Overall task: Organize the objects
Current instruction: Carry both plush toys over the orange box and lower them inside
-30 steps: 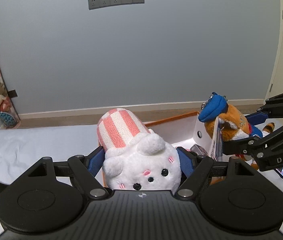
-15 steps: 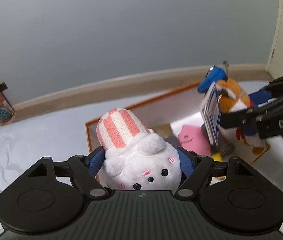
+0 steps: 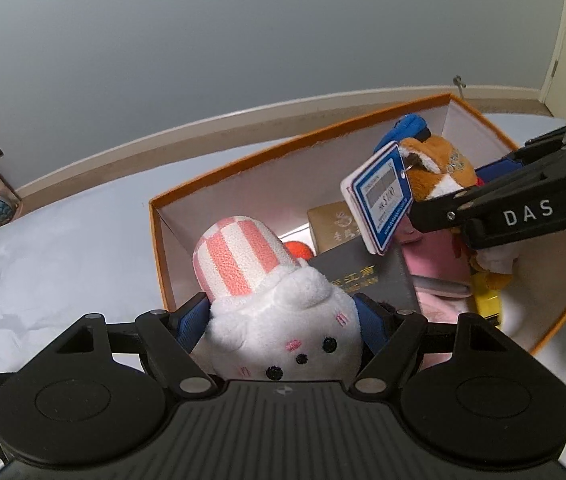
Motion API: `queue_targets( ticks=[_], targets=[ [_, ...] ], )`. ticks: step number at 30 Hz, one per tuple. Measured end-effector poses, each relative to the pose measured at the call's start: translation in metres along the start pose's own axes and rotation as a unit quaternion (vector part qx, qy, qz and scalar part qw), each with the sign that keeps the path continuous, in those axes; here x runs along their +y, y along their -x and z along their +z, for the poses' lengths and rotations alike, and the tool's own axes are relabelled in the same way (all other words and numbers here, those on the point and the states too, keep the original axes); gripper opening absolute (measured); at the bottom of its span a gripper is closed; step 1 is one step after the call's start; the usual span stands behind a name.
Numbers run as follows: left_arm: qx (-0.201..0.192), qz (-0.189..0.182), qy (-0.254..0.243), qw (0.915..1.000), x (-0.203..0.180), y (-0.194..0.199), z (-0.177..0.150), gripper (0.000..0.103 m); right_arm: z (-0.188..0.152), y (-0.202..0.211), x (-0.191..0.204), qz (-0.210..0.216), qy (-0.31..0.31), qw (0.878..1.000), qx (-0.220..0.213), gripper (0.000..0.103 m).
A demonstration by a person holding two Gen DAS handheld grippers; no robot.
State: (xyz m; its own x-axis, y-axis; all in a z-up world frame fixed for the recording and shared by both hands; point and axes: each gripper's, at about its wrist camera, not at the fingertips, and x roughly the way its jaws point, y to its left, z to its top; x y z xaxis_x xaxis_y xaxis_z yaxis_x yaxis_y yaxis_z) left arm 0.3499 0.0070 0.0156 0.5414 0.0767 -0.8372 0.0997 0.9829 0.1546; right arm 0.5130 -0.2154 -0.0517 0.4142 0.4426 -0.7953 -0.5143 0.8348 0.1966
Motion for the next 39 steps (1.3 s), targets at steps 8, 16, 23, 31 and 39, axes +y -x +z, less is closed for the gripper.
queue_targets(
  ticks=[8, 16, 23, 31, 39],
  targets=[
    [0.001, -0.008, 0.013, 0.9999, -0.004, -0.018, 0.006, 0.088, 0.0, -0.029, -0.002, -0.02, -0.003, 1.0, 0.006, 0.058],
    [-0.013, 0.01, 0.012, 0.9998, -0.002, -0.036, 0.007, 0.088, 0.005, -0.045, -0.014, -0.024, -0.018, 1.0, 0.007, 0.058],
    [0.008, 0.012, -0.012, 0.9998, -0.01, -0.05, 0.021, 0.087, 0.002, -0.05, -0.014, -0.025, -0.02, 0.999, 0.007, 0.058],
    [-0.002, 0.045, -0.015, 0.9989, -0.014, -0.059, 0.023, 0.093, 0.0, -0.054, -0.024, -0.023, -0.043, 0.999, 0.02, 0.064],
    [-0.039, 0.037, 0.02, 0.9984, -0.017, -0.035, 0.013, 0.096, -0.011, -0.031, -0.037, 0.007, -0.1, 0.995, -0.03, 0.08]
  ],
)
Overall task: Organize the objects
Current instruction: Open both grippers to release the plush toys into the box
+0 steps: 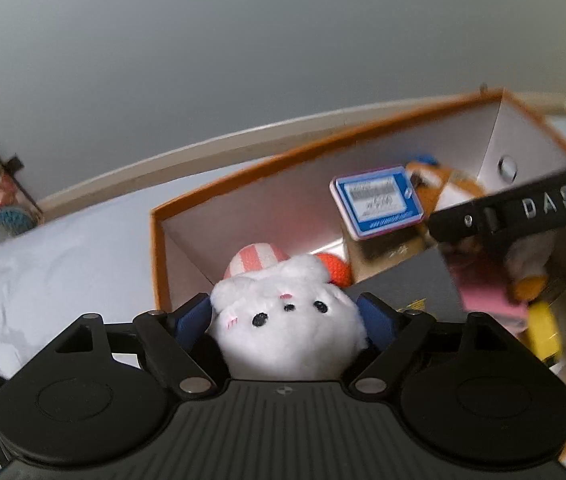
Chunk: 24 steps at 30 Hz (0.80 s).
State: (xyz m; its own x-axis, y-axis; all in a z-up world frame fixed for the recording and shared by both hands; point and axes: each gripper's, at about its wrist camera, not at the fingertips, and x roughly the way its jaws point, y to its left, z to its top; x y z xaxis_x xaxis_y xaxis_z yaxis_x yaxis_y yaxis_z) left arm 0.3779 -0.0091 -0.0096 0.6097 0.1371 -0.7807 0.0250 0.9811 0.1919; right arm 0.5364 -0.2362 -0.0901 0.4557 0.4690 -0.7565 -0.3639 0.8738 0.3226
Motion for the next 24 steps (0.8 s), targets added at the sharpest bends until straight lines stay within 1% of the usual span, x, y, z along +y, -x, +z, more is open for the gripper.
queue_targets(
  ticks=[2, 3, 4, 6, 7, 9, 11, 13, 14, 18, 21, 23, 24],
  targets=[
    [-0.013, -0.005, 0.019, 0.9997, 0.0, 0.012, 0.002, 0.096, -0.007, 0.013, 0.006, 0.011, 0.006, 1.0, -0.02, 0.087],
    [-0.019, -0.006, 0.022, 0.9996, -0.002, 0.018, 0.004, 0.096, -0.012, 0.02, 0.011, 0.01, 0.009, 0.999, -0.029, 0.091],
    [-0.023, -0.007, 0.023, 0.9994, -0.004, 0.023, 0.005, 0.096, -0.018, 0.026, 0.017, 0.002, 0.014, 0.999, -0.039, 0.094],
    [-0.029, 0.002, 0.021, 0.9994, -0.006, 0.033, 0.002, 0.097, -0.026, 0.041, 0.025, -0.019, 0.008, 0.997, -0.068, 0.096],
    [-0.03, 0.005, 0.024, 0.9992, -0.005, 0.036, 0.001, 0.097, -0.03, 0.049, 0.028, -0.025, 0.004, 0.997, -0.077, 0.099],
    [-0.028, -0.001, 0.038, 0.9989, -0.008, 0.044, -0.002, 0.097, -0.036, 0.061, 0.029, -0.025, -0.006, 0.996, -0.089, 0.099],
    [-0.027, -0.016, 0.05, 0.9982, -0.006, 0.053, -0.007, 0.097, -0.039, 0.072, 0.03, -0.024, -0.008, 0.995, -0.097, 0.1],
    [-0.025, -0.025, 0.062, 0.9975, -0.006, 0.054, -0.004, 0.097, -0.042, 0.083, 0.032, -0.037, -0.005, 0.994, -0.107, 0.101],
    [-0.024, -0.028, 0.065, 0.9972, -0.003, 0.056, -0.007, 0.097, -0.044, 0.087, 0.034, -0.043, -0.003, 0.993, -0.113, 0.101],
    [-0.036, -0.016, 0.084, 0.9957, -0.009, 0.071, -0.016, 0.097, -0.054, 0.108, 0.034, -0.06, 0.009, 0.99, -0.127, 0.101],
    [-0.044, -0.017, 0.11, 0.9928, -0.012, 0.076, -0.021, 0.097, -0.064, 0.118, 0.036, -0.081, 0.028, 0.988, -0.131, 0.101],
    [-0.048, -0.009, 0.112, 0.9925, -0.016, 0.082, -0.025, 0.096, -0.072, 0.122, 0.038, -0.095, 0.042, 0.986, -0.132, 0.101],
    [-0.047, 0.001, 0.11, 0.9928, -0.02, 0.084, -0.026, 0.094, -0.076, 0.123, 0.039, -0.1, 0.048, 0.985, -0.132, 0.102]
  ],
)
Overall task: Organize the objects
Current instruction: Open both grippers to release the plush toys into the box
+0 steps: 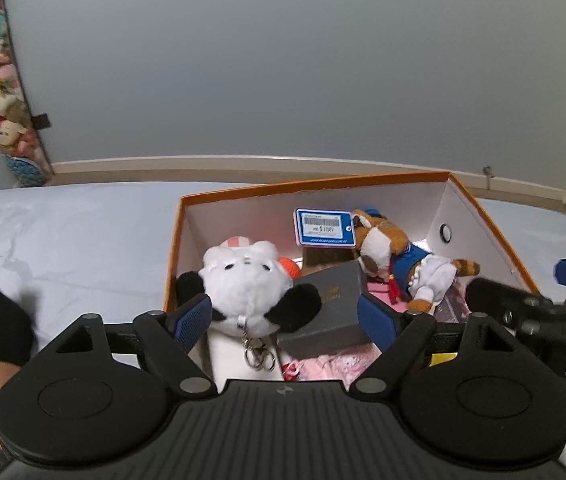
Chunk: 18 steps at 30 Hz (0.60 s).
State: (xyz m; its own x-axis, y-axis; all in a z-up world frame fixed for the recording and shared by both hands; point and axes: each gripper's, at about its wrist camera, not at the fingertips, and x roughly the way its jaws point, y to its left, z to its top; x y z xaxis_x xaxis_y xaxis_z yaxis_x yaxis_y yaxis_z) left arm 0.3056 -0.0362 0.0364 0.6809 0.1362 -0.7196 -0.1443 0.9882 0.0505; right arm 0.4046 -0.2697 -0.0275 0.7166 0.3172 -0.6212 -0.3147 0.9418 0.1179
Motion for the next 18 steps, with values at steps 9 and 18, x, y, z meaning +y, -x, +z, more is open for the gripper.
queue_targets(
  ticks=[9, 18],
  targets=[
    [0.015, 0.032, 0.009, 0.9993, 0.004, 0.017, -0.015, 0.093, -0.019, 0.011, 0.004, 0.005, -0.004, 1.0, 0.013, 0.102],
    [0.016, 0.025, 0.011, 0.9995, 0.016, 0.024, -0.018, 0.093, -0.02, 0.015, 0.015, 0.005, 0.004, 1.0, 0.009, 0.102]
  ],
)
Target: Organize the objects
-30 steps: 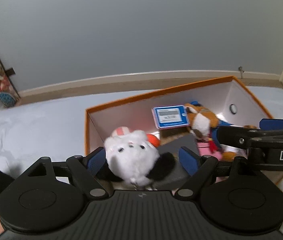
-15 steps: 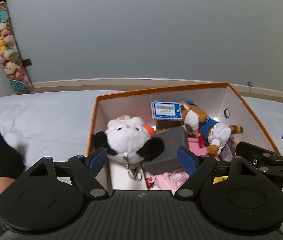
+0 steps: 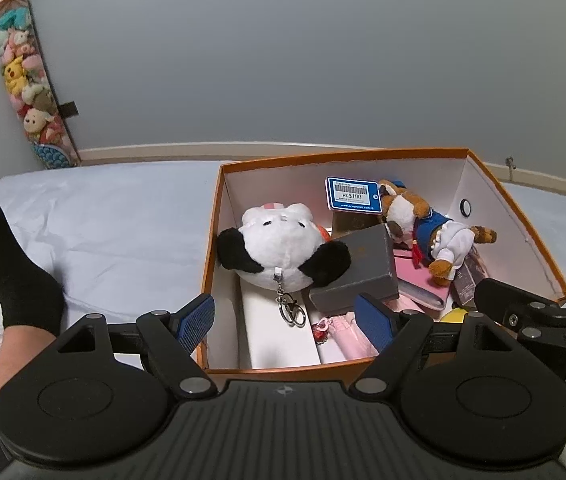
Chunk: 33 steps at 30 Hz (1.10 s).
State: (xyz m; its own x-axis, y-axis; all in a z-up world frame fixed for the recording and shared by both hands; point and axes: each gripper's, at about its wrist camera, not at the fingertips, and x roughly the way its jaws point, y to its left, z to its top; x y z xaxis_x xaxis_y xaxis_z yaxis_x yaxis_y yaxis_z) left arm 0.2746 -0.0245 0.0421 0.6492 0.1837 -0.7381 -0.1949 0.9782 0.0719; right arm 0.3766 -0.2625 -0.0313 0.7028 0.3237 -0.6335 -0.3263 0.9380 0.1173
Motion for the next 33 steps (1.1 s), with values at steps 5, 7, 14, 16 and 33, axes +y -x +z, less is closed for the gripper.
queue_targets(
  ticks=[5, 7, 14, 16, 33],
  targets=[
    [-0.001, -0.009, -0.004, 0.9999, 0.0, 0.003, -0.002, 0.093, -0.001, 0.006, 0.0, -0.004, 0.002, 1.0, -0.005, 0.102],
    [-0.001, -0.011, -0.007, 0.9999, -0.001, 0.004, -0.003, 0.093, -0.002, 0.007, -0.001, -0.005, -0.001, 1.0, -0.005, 0.102],
    [0.002, -0.02, -0.009, 0.9998, -0.004, 0.003, -0.004, 0.091, -0.003, 0.009, -0.006, -0.007, -0.005, 1.0, -0.002, 0.102],
    [0.002, -0.021, -0.009, 0.9997, -0.005, 0.004, -0.004, 0.091, -0.003, 0.009, -0.006, -0.008, -0.006, 1.0, -0.003, 0.102],
    [-0.001, -0.031, -0.008, 0.9995, -0.003, 0.007, -0.006, 0.087, -0.003, 0.015, -0.004, -0.019, -0.003, 1.0, -0.007, 0.102]
  ],
)
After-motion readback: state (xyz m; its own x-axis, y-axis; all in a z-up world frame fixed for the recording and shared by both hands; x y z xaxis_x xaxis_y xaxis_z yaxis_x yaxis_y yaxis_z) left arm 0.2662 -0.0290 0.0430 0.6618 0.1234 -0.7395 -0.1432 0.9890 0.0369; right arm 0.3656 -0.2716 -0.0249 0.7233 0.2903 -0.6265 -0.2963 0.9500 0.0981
